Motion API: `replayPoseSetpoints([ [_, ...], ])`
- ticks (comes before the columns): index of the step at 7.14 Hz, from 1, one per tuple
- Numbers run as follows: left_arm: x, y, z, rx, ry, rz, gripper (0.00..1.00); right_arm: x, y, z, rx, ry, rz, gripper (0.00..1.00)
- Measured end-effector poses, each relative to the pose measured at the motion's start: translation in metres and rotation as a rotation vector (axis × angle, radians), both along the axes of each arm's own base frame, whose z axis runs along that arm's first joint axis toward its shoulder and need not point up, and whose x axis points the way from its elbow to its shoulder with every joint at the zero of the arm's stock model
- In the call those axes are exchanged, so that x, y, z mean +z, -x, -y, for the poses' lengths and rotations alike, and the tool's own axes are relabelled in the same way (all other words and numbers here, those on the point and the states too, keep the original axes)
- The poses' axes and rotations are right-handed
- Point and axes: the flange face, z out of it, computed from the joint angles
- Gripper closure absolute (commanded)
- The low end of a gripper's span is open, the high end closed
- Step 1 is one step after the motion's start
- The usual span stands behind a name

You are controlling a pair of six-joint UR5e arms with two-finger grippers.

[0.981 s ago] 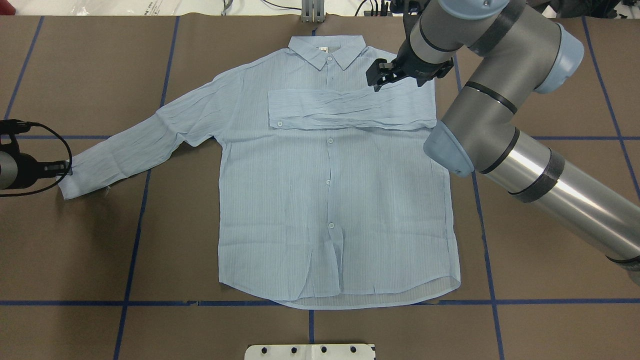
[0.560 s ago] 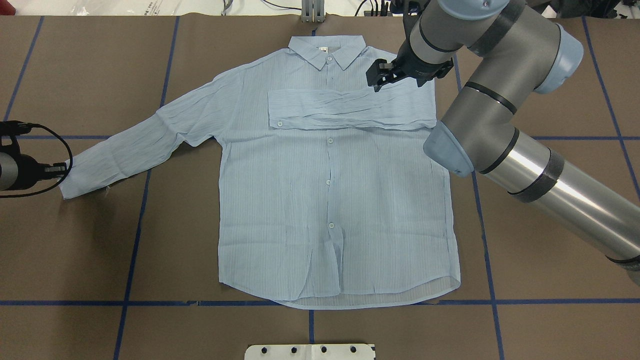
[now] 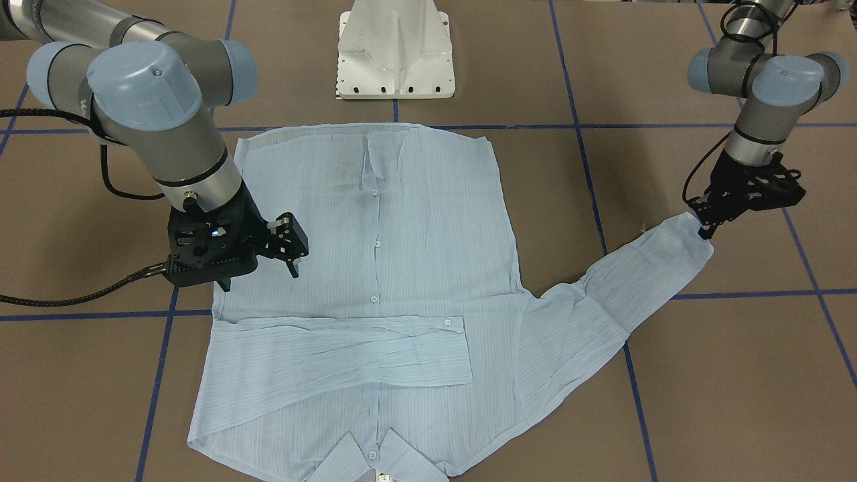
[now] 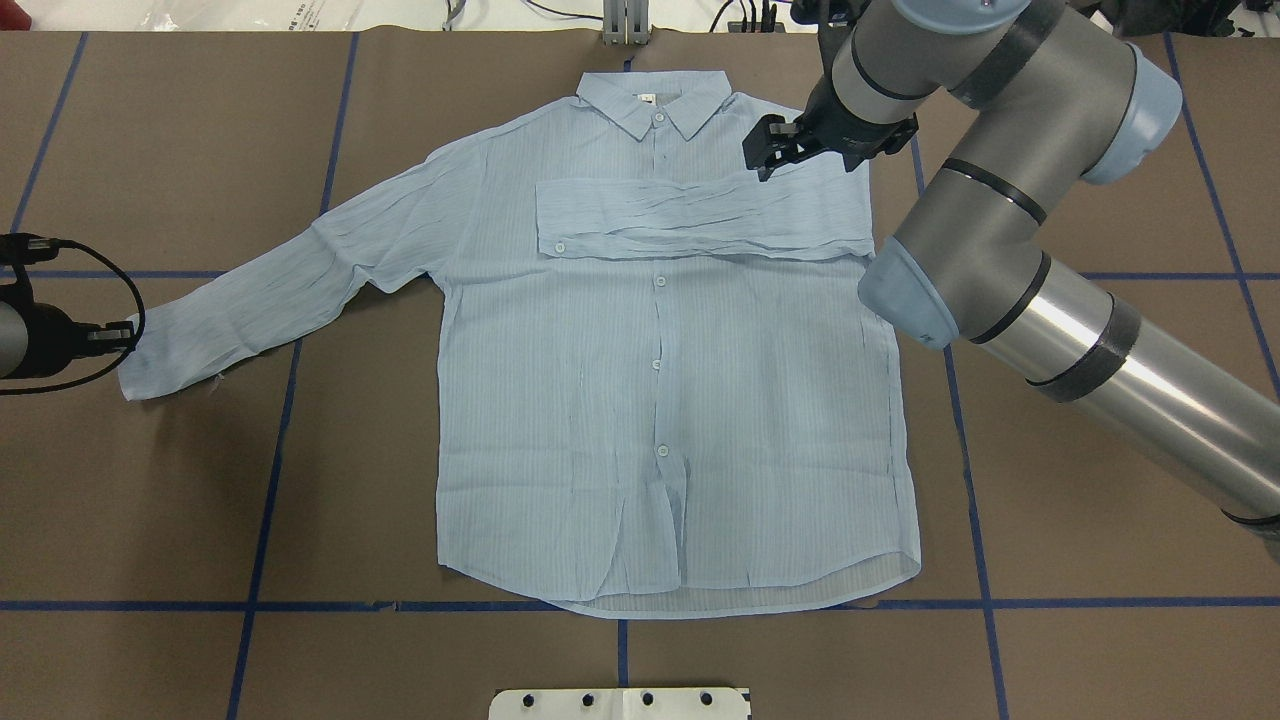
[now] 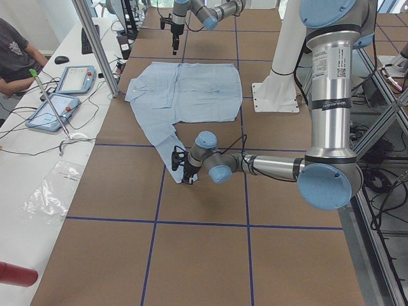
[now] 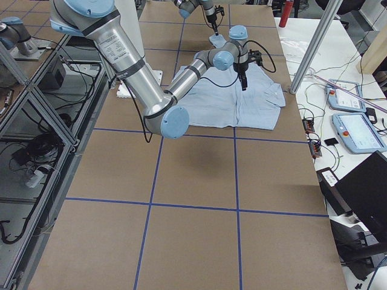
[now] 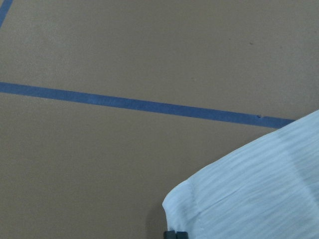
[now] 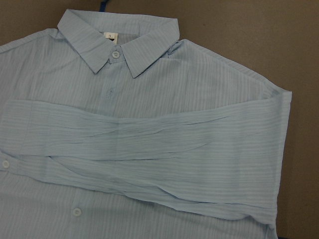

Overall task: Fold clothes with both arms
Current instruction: 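Grasp the other sleeve cuff with the left gripper while the right gripper withdraws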

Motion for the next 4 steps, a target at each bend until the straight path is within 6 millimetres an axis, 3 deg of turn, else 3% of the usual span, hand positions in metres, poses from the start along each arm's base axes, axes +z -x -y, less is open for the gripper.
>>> replayPoseSetpoints([
  [2, -0.082, -0.013, 0.021, -0.001, 0.003, -0.01, 1.0, 0.046, -0.024, -0.002, -0.008, 0.017, -0.046, 0.0],
  [4, -0.188, -0.041, 0.076, -0.026, 0.011, -0.005, 1.0, 0.103, -0.073, -0.017, -0.061, 0.004, -0.101, 0.0],
])
